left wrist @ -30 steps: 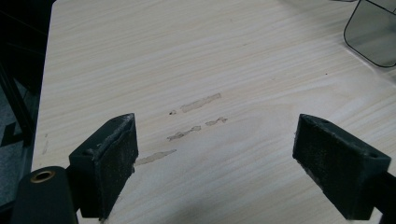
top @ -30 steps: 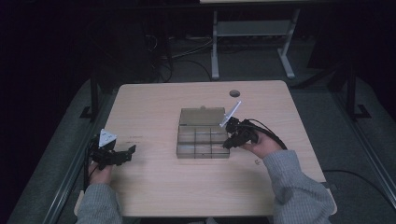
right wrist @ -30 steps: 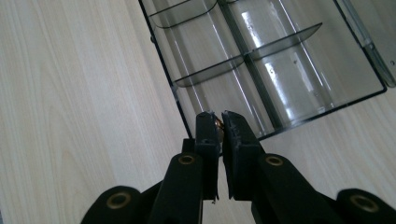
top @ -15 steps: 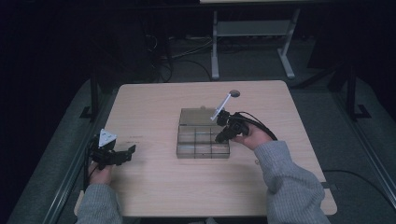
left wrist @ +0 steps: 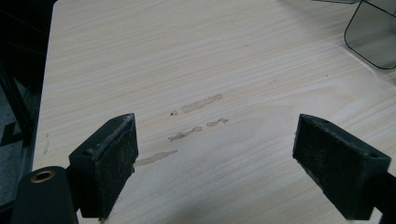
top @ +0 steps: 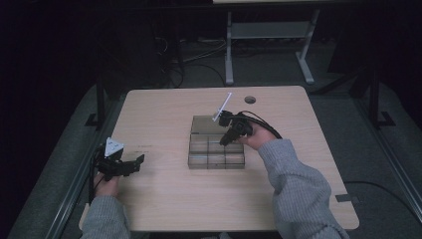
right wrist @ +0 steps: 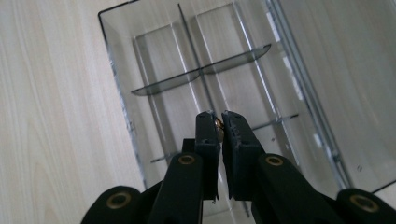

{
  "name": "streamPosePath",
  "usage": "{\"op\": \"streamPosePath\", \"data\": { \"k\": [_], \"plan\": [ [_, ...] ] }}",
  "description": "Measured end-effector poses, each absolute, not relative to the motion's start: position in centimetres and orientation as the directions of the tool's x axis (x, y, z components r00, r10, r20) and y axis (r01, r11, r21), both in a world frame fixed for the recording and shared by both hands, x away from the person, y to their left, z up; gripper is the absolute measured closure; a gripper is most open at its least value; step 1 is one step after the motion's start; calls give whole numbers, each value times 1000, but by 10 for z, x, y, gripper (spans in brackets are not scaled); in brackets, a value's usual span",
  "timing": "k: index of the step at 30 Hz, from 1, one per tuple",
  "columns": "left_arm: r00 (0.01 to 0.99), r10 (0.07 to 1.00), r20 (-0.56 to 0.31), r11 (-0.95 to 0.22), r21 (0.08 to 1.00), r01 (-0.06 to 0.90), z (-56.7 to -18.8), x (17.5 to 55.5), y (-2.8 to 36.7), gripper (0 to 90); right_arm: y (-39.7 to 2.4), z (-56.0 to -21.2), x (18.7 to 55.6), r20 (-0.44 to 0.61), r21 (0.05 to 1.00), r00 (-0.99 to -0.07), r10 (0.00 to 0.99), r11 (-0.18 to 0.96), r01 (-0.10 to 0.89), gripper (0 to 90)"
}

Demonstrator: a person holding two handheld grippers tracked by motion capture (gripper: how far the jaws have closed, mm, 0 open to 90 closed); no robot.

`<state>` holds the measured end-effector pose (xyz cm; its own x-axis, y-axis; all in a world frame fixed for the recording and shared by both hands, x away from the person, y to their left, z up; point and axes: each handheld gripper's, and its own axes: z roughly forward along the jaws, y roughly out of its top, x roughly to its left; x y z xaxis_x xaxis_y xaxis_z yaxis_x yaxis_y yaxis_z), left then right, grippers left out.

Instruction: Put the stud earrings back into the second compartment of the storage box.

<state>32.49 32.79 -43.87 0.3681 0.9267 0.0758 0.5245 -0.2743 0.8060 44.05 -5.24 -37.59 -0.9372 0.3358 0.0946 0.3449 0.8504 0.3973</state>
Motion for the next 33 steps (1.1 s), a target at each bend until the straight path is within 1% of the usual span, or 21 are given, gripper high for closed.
{"op": "streamPosePath", "data": {
  "k": [7,13,17,24,33],
  "plan": [
    [370,926,77,-276,805,525,-439,325,328,138,-41,-381,452,109,389,-935,337,851,352,844],
    [368,927,73,-271,808,523,-439,325,328,138,-28,-396,464,120,367,-931,344,856,363,844],
    [369,926,75,-273,808,522,-439,325,328,138,-22,-407,467,105,336,-930,352,868,367,843],
    [371,926,74,-274,806,524,-439,325,328,138,-17,-421,475,115,307,-927,358,874,376,843],
    [371,926,73,-274,806,525,-439,325,328,138,-12,-431,479,116,299,-925,361,876,379,843]
  ]
}}
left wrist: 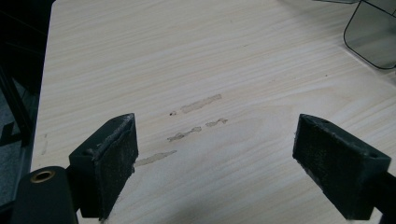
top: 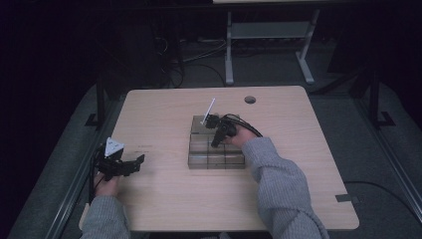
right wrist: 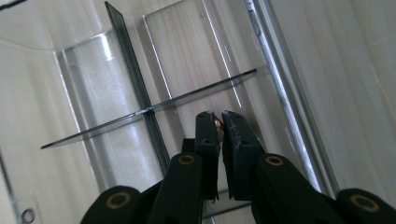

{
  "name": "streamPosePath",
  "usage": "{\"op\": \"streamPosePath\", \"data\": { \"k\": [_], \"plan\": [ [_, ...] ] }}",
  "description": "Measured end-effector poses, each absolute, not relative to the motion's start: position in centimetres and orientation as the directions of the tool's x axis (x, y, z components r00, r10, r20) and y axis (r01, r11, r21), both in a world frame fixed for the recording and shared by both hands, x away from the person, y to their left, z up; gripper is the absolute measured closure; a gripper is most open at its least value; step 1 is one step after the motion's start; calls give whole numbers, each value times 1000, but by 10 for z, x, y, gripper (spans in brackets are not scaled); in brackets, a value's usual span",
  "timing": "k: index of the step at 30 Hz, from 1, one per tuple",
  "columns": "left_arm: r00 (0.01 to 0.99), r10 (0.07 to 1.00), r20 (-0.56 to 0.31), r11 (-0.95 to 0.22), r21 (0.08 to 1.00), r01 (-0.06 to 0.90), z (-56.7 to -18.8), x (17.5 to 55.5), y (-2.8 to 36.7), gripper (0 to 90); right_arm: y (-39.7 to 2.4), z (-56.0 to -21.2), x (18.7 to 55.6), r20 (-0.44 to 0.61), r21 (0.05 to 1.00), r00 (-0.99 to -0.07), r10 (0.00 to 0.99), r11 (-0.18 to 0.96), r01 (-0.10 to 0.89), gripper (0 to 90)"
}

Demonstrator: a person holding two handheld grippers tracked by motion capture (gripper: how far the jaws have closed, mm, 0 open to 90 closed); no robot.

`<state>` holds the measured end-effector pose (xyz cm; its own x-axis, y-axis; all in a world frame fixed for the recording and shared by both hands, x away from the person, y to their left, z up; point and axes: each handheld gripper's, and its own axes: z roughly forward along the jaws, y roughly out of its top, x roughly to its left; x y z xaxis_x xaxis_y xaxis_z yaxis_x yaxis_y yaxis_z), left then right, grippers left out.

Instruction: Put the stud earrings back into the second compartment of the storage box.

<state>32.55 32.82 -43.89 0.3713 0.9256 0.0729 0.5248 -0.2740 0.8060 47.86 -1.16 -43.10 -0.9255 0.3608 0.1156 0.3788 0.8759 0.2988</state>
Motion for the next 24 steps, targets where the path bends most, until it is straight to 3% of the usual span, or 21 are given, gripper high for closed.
{"op": "streamPosePath", "data": {
  "k": [8,20,24],
  "plan": [
    [371,926,70,-271,808,523,-439,326,329,138,-9,-436,480,102,276,-926,364,884,378,815],
    [372,926,69,-272,806,526,-439,326,328,138,-19,-425,478,80,316,-917,390,863,395,728],
    [382,921,82,-289,801,525,-439,325,328,138,-23,-422,477,85,332,-918,387,858,392,750]
  ]
}}
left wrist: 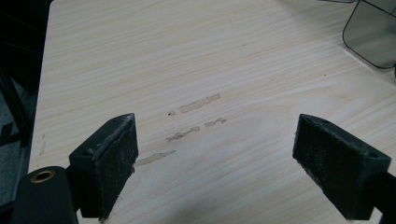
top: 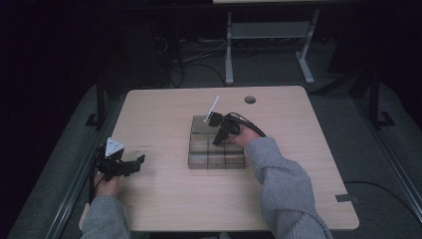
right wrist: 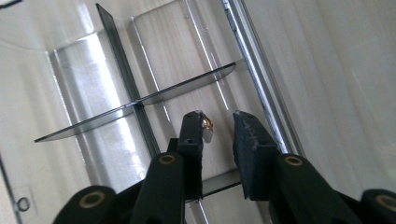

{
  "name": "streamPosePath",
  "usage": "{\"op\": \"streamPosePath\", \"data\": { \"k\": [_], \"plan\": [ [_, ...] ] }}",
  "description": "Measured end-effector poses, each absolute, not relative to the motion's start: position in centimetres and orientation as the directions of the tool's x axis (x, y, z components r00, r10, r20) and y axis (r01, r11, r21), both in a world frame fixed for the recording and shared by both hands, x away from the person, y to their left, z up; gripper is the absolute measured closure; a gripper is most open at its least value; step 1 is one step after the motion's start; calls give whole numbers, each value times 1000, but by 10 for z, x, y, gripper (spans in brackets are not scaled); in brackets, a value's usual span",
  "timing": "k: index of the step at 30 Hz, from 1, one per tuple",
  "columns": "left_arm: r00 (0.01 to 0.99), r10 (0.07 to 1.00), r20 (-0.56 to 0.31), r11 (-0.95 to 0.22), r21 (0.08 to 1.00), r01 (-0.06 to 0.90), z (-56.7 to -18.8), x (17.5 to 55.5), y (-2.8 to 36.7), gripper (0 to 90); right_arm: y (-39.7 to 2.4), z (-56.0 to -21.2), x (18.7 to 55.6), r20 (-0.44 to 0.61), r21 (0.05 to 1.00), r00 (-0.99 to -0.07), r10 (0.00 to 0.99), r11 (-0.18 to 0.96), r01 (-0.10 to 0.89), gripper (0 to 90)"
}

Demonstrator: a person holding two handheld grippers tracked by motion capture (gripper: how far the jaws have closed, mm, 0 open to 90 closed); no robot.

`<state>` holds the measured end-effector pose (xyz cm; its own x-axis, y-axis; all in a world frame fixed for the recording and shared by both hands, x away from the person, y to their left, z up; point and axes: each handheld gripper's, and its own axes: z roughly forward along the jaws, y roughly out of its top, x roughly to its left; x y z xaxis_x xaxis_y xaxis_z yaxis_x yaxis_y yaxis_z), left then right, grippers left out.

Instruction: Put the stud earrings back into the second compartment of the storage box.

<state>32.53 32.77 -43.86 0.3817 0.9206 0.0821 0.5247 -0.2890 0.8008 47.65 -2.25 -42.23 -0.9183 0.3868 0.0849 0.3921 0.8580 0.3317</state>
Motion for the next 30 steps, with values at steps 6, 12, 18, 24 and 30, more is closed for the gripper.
{"op": "streamPosePath", "data": {
  "k": [6,12,18,24,30],
  "plan": [
    [373,926,68,-271,807,525,-439,326,328,138,-13,-433,474,57,294,-932,357,886,358,739],
    [371,926,70,-271,808,523,-439,326,329,138,-11,-434,473,56,294,-939,339,893,340,797],
    [373,925,72,-274,806,524,-439,325,328,138,-13,-431,471,49,311,-941,335,890,333,843],
    [372,925,72,-274,806,525,-439,325,328,138,-17,-430,474,88,320,-928,363,872,371,747],
    [373,925,72,-275,806,525,-439,325,328,138,-17,-430,474,92,323,-924,372,866,381,724]
  ]
}}
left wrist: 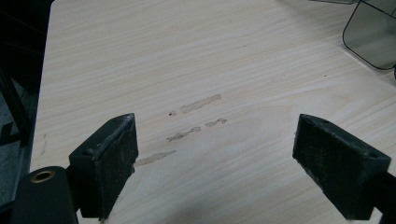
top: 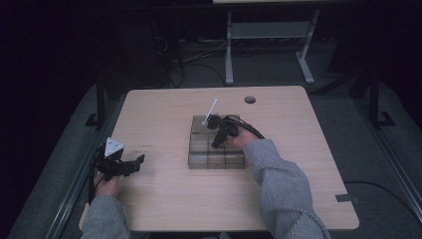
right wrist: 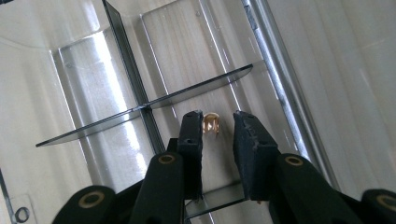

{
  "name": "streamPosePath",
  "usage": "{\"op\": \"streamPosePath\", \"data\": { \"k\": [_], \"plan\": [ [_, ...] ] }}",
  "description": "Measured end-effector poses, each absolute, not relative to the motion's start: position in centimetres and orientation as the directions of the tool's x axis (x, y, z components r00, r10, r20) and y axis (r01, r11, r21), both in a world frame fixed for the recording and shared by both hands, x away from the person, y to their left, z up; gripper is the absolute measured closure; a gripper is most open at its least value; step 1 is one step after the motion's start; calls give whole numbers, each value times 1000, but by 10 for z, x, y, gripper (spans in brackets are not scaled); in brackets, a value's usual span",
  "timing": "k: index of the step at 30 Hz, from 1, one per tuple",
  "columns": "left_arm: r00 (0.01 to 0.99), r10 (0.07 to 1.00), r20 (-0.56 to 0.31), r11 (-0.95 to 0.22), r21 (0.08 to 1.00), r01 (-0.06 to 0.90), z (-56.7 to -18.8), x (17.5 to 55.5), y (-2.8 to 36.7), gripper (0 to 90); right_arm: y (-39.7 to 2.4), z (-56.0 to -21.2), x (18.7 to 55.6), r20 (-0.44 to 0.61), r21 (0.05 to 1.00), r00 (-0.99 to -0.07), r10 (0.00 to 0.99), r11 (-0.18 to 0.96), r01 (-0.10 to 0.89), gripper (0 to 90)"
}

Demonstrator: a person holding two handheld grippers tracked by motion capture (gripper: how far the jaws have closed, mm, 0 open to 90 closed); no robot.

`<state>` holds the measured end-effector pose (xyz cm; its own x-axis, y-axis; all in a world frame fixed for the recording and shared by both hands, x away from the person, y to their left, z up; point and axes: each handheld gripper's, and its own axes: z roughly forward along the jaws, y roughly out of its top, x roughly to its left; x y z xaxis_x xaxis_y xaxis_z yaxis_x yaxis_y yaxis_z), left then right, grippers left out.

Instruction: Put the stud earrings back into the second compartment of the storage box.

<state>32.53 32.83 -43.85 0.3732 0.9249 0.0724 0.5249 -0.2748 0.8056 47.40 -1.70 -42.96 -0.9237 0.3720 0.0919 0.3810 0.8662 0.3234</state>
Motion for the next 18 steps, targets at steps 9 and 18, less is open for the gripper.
{"op": "streamPosePath", "data": {
  "k": [9,18],
  "plan": [
    [372,925,73,-275,805,525,-438,325,328,138,-25,-420,470,85,338,-923,375,861,381,696],
    [380,922,81,-287,801,525,-438,325,328,138,-51,-399,456,78,357,-917,391,848,392,663]
  ]
}}
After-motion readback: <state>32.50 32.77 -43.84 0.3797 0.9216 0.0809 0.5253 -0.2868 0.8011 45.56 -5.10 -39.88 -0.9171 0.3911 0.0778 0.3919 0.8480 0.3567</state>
